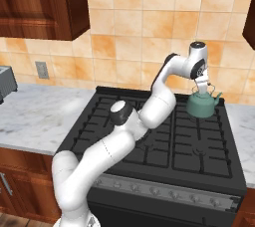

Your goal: The kettle is done boiling. Turn off the stove, then wait for 300 timesteps before moving the kettle to the dining table.

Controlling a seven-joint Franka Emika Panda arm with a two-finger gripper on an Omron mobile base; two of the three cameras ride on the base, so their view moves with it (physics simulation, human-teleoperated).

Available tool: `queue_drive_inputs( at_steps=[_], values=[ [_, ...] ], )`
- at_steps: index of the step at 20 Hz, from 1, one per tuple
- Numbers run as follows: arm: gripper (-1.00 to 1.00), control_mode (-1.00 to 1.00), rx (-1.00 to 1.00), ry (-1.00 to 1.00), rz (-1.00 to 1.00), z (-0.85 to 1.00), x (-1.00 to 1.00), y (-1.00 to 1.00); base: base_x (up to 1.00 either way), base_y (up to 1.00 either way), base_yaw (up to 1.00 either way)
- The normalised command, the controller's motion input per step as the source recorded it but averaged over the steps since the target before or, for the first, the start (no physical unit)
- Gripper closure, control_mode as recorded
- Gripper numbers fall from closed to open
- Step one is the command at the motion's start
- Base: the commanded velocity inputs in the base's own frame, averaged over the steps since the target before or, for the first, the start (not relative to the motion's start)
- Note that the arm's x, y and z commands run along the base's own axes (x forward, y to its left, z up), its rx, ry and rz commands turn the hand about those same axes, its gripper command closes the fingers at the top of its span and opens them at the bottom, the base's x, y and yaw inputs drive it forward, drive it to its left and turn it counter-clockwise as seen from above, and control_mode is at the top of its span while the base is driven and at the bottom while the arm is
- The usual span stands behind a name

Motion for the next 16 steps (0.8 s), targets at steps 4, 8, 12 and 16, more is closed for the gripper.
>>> queue_drive_inputs(
  at_steps=[4,8,12,16],
  values=[
    [-1.00,-1.00,0.00,0.00,0.00,0.00,0.23,-0.10,0.00,0.00,0.00],
    [-1.00,-1.00,0.00,0.00,0.00,0.00,0.23,-0.27,0.00,0.00,0.00],
    [-1.00,-1.00,0.00,0.00,0.00,0.00,0.21,-0.33,0.00,0.00,0.00],
    [-1.00,-1.00,0.00,0.00,0.00,0.00,0.16,-0.07,0.00,0.00,0.00]
  ],
)
